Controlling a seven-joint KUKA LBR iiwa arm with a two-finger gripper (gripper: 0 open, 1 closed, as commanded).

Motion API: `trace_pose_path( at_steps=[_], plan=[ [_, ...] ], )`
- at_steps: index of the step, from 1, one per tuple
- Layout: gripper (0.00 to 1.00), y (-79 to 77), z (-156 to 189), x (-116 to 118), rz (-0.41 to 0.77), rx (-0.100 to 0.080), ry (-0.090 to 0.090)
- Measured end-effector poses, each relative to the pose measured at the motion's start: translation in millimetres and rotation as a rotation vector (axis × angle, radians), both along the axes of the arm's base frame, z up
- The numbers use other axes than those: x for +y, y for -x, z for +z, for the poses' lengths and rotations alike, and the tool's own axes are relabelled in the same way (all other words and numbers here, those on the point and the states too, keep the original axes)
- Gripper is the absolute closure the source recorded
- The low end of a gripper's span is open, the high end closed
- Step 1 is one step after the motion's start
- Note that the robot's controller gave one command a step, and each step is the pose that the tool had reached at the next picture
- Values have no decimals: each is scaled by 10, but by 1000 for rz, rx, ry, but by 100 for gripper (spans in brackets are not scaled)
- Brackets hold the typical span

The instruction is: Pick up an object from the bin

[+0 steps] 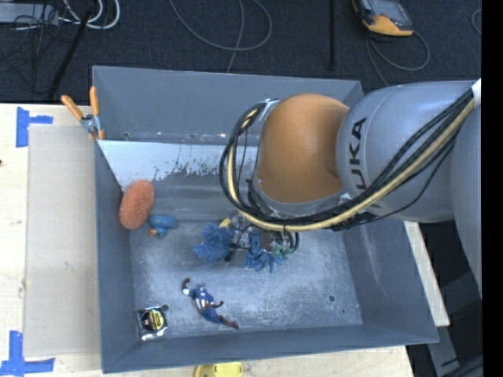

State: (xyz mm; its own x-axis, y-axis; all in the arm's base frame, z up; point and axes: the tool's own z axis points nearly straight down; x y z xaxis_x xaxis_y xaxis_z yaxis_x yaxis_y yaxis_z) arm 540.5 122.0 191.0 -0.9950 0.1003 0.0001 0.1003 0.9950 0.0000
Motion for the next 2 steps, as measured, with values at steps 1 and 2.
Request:
trace_pose_path(
  at_steps=[1,2],
  plan=[
    [100,1,-1,-1,0,0,0],
    [100,95,452,-52,1,8,2]
  ],
)
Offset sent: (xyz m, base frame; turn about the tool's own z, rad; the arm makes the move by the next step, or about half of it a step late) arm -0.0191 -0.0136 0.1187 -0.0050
